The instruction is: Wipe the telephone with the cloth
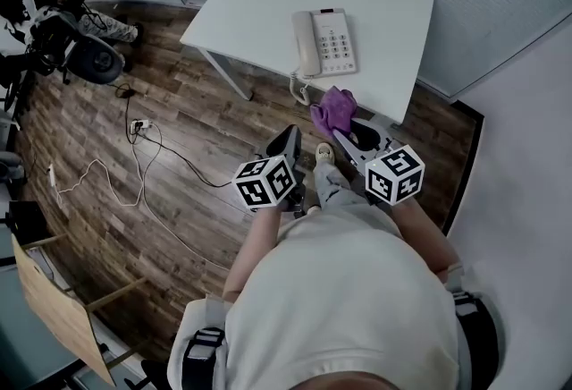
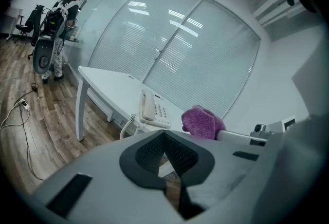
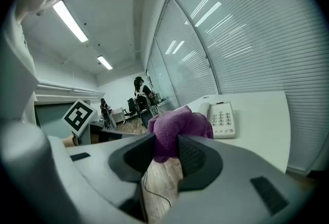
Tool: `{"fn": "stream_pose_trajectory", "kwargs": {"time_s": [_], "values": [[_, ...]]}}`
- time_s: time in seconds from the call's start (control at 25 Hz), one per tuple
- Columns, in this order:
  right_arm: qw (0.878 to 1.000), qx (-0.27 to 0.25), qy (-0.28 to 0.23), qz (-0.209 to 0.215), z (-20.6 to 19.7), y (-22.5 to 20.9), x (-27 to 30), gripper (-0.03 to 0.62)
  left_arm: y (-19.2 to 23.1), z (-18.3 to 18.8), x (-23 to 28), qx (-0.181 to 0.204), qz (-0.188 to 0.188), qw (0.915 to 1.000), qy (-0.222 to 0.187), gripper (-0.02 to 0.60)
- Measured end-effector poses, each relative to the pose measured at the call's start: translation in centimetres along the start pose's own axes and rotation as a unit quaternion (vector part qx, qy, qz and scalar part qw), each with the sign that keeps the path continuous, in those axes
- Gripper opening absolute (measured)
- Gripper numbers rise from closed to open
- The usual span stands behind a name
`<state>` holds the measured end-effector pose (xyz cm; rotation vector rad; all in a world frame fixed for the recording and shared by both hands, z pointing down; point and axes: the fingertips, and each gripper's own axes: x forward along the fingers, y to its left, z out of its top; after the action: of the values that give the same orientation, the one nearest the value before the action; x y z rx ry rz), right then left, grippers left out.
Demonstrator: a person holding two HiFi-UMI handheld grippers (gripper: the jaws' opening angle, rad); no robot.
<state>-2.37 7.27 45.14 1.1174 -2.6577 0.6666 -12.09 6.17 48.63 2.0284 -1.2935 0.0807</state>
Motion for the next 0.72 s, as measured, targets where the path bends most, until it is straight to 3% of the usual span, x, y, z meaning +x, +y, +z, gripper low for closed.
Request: {"fn": "stream_pose_trajectory", "kwargs": {"time_s": [0.72], "values": [[1.000,-0.015,-0.017,0.001,-1.3,3.0,-2.2,0.133,-1.5,-2.4,-3.1,-0.002,-0.004,1.0000,0.003,0.020]]}}
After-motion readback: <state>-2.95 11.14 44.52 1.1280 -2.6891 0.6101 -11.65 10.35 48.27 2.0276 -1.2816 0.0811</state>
